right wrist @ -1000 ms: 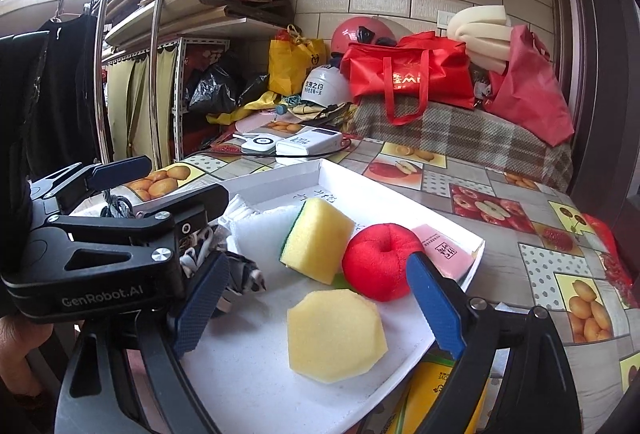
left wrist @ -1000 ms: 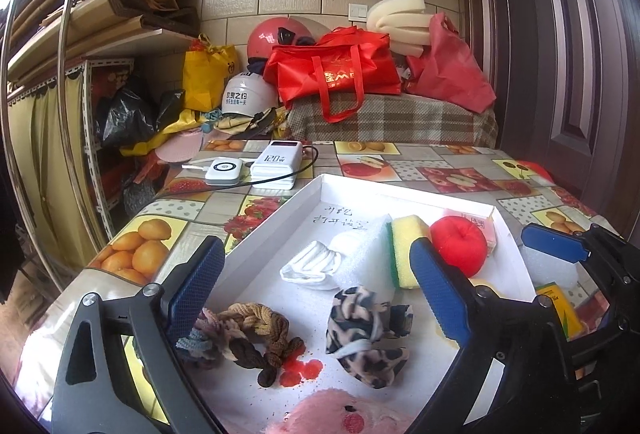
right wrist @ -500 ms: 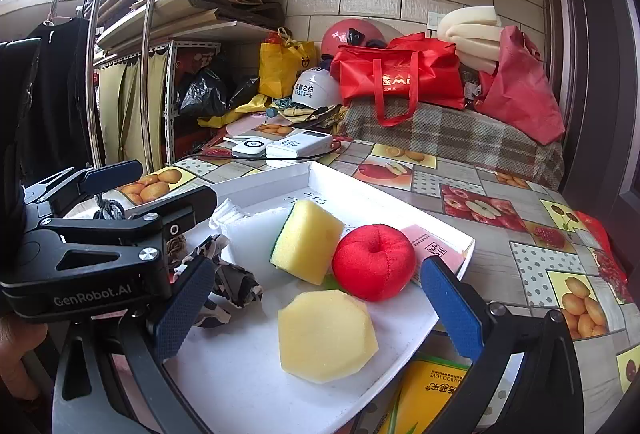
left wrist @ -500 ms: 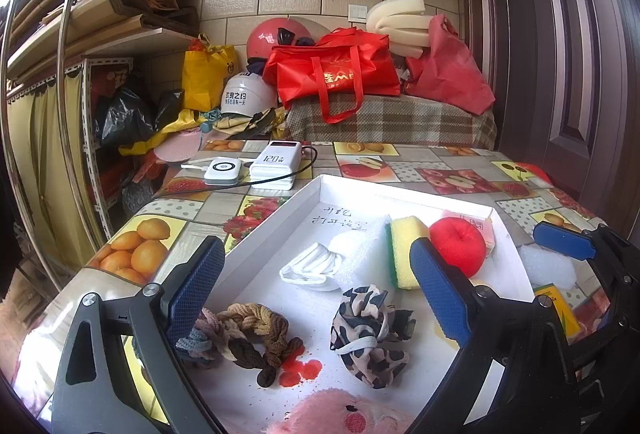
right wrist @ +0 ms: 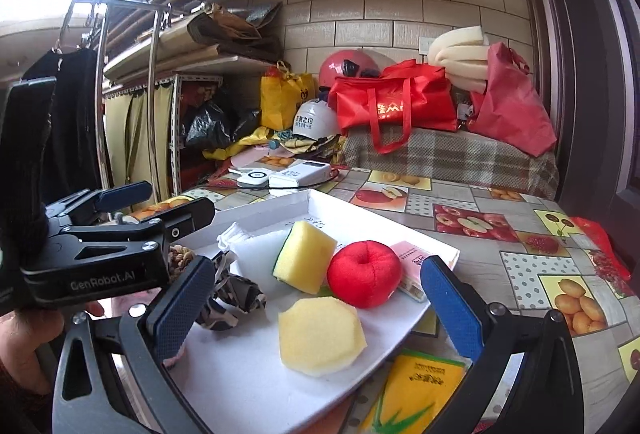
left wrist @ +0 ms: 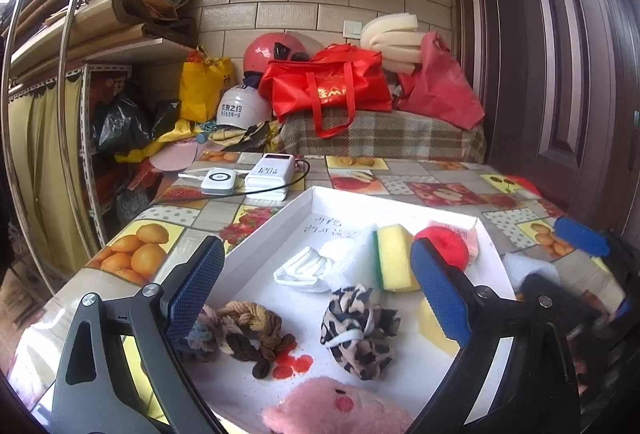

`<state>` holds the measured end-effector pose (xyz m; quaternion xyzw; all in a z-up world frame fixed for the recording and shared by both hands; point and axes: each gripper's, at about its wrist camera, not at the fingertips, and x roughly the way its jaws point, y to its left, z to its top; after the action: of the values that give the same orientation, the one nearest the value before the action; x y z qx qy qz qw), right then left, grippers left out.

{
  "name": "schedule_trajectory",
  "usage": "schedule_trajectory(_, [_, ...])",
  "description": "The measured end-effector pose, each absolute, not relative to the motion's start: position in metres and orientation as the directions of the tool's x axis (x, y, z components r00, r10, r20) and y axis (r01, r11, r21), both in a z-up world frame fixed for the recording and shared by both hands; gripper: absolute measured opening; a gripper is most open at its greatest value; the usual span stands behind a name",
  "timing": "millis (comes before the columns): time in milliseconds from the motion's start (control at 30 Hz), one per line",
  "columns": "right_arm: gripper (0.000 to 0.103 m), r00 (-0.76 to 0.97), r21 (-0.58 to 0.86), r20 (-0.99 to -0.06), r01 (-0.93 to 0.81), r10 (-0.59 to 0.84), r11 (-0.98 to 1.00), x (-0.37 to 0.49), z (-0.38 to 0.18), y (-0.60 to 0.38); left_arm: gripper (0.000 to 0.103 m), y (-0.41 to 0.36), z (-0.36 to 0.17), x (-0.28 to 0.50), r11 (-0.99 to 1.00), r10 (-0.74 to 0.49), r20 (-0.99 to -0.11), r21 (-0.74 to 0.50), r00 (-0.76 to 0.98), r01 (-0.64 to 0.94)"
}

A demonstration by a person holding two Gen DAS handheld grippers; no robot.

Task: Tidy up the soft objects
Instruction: 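Move both tools back toward the yellow tissue packet and white foam sheet, then grasp the yellow tissue packet with the left tool while the right tool grasps the white foam sheet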

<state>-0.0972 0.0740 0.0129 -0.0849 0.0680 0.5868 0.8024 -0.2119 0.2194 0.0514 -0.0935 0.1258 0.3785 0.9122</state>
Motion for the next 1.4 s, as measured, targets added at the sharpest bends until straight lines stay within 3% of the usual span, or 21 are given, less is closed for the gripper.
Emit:
schedule_trajectory(167, [0.103,0.38,0.001,-0.022,-0.925,0.925,0.38,-0.077,0.029,0.015,0.095,0.201,0.054,-0.211,0.763,0.601,-0.277,-0.081,0.75,-0.641])
schedule_trajectory(233, [0.103,0.408,0.033,-0.014,-0.912,0.913,0.408,-0.062,0.032,-0.002,0.095,0.192,0.055,-0.207,0.801,0.554,-0.27,-0.084,0.787,-0.592])
schedule_trajectory(367, [0.103,0.47,0.084,-0.183,-0.868,0.864,0.49,-0.02,0.024,-0.009,0.095,0.166,0.058,-0.196,0.889,0.404,-0.281,-0.105,0.871,-0.446])
schedule_trajectory(467, [0.103,0.445,0.14,-0.338,-0.847,0.829,0.512,0.017,0.015,-0.005,0.095,0.141,0.057,-0.182,0.942,0.218,-0.322,-0.178,0.921,-0.285])
schedule_trajectory(567, [0.103,0.438,0.161,-0.415,-0.827,0.797,0.538,0.039,0.008,-0.004,0.095,0.105,0.055,-0.158,0.968,-0.039,-0.385,-0.244,0.922,-0.061])
schedule_trajectory(633, [0.103,0.425,0.187,-0.439,-0.819,0.792,0.543,0.047,0.004,-0.005,0.094,0.078,0.052,-0.137,0.978,-0.13,-0.466,-0.208,0.875,0.034])
schedule_trajectory(700, [0.103,0.409,0.198,-0.459,-0.818,0.789,0.539,0.054,0.002,-0.003,0.094,0.062,0.048,-0.117,0.985,-0.145,-0.549,-0.16,0.823,0.067])
schedule_trajectory(800, [0.103,0.384,0.156,-0.503,-0.841,0.774,0.518,0.058,-0.002,0.006,0.094,0.066,0.036,-0.097,0.982,-0.139,-0.631,-0.187,0.763,0.025])
schedule_trajectory(933, [0.103,0.313,0.072,-0.593,-0.897,0.742,0.436,0.062,-0.011,0.03,0.094,0.088,0.034,-0.098,0.963,-0.098,-0.621,-0.258,0.777,-0.084])
schedule_trajectory(1200, [0.103,0.285,-0.062,-0.724,-0.934,0.628,0.352,0.057,-0.032,0.077,0.094,0.089,0.035,-0.099,0.964,-0.009,-0.649,-0.208,0.761,-0.167])
schedule_trajectory(1300, [0.081,0.271,-0.07,-0.736,-0.942,0.62,0.328,0.055,-0.035,0.08,0.094,0.093,0.029,-0.101,0.961,0.034,-0.66,-0.185,0.75,-0.206])
schedule_trajectory(1333, [0.068,0.267,-0.063,-0.728,-0.943,0.632,0.325,0.054,-0.033,0.077,0.094,0.093,0.029,-0.099,0.961,0.041,-0.664,-0.178,0.746,-0.211])
schedule_trajectory(1400, [0.068,0.268,-0.039,-0.721,-0.936,0.639,0.349,0.058,-0.032,0.069,0.094,0.092,0.027,-0.094,0.963,0.052,-0.674,-0.161,0.737,-0.215])
